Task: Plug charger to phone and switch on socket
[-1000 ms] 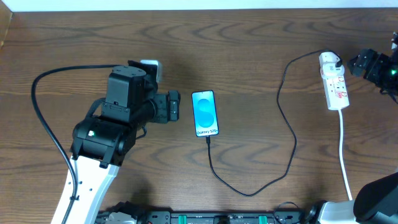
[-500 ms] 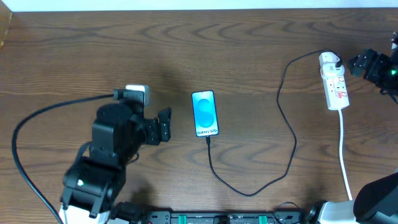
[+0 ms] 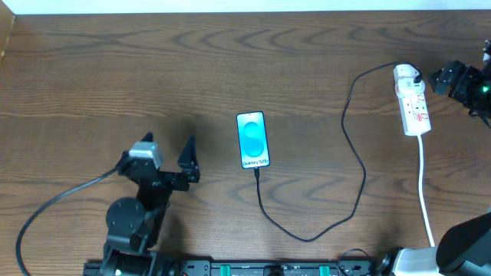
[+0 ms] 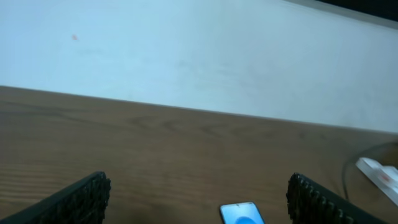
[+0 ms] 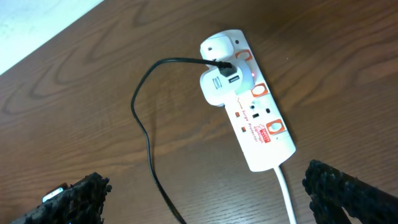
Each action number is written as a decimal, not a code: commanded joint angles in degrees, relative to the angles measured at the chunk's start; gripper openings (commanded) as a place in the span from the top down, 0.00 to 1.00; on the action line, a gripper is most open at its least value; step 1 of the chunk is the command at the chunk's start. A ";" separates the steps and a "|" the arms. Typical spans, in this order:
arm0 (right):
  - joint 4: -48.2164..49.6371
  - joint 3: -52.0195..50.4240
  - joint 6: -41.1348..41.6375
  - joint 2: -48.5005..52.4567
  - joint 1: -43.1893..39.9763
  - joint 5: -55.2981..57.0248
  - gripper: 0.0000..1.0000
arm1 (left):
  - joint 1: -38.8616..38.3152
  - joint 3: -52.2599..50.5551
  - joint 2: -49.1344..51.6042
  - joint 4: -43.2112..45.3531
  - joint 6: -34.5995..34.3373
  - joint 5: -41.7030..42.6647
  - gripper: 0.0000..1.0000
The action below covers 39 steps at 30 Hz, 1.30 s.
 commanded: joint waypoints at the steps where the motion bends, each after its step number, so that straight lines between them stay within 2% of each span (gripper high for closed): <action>1: 0.00 0.28 0.33 -0.09 0.20 -0.13 0.01 | 2.99 -3.41 -5.75 1.77 0.46 -0.07 0.09; 9: 0.00 0.28 0.33 -0.09 0.20 -0.13 0.01 | 8.33 -13.60 -18.47 10.78 0.46 3.17 0.09; 15: 0.00 0.28 0.33 -0.09 0.20 -0.13 0.01 | 8.46 -19.96 -18.51 20.09 0.48 3.30 0.09; 20: 0.00 0.28 0.33 -0.09 0.20 -0.13 0.01 | 9.16 -19.93 -18.51 15.91 0.48 3.32 0.09; 30: 0.00 0.28 0.33 -0.09 0.20 -0.13 0.01 | 9.31 -19.93 -18.51 -3.30 2.34 3.02 0.10; 33: 0.00 0.28 0.33 -0.09 0.20 -0.13 0.01 | 9.31 -19.93 -18.49 -3.23 6.80 2.91 0.09; 39: 0.00 0.28 0.33 -0.09 0.20 -0.13 0.01 | 9.31 -19.93 -18.49 -3.28 10.47 2.67 0.09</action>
